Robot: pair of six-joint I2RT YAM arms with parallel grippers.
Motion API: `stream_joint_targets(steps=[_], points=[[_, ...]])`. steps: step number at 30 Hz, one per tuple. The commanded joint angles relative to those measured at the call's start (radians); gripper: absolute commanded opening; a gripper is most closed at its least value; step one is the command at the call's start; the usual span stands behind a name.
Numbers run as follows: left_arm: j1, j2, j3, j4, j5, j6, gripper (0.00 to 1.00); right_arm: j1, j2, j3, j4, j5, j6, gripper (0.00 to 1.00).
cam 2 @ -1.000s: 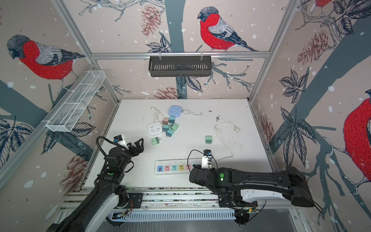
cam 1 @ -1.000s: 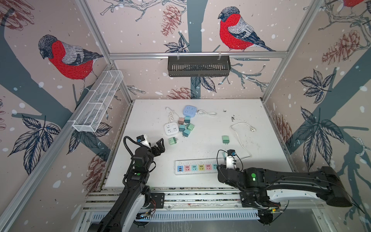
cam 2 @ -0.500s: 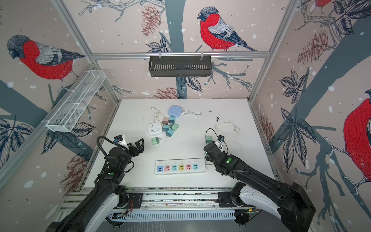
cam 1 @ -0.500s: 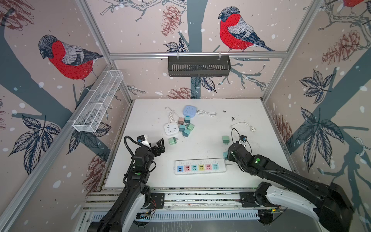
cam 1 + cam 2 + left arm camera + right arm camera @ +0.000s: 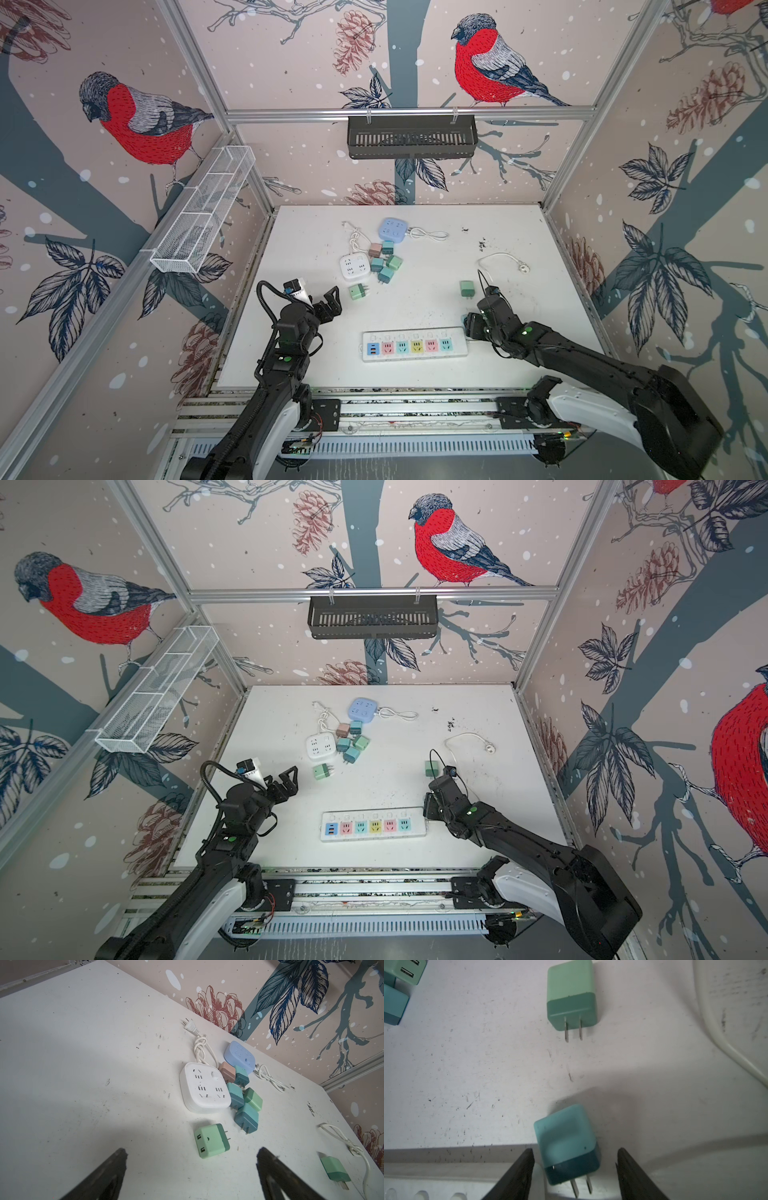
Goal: Insert the plug
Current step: 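Move the right gripper to the teal adapter and grasp it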
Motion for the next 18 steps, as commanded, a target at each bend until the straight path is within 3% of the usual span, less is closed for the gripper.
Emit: stream_joint_targets(steps=[1,18], points=[[-0.001,0.002,0.007,0.047,0.0,-0.001,0.97,0.018,-0.004,-0.006,0.041,-0.018,-0.013,0.65],[-0.001,0.012,0.009,0.048,-0.001,-0.001,0.97,0.076,0.161,0.062,0.0,0.142,0.043,0.61]])
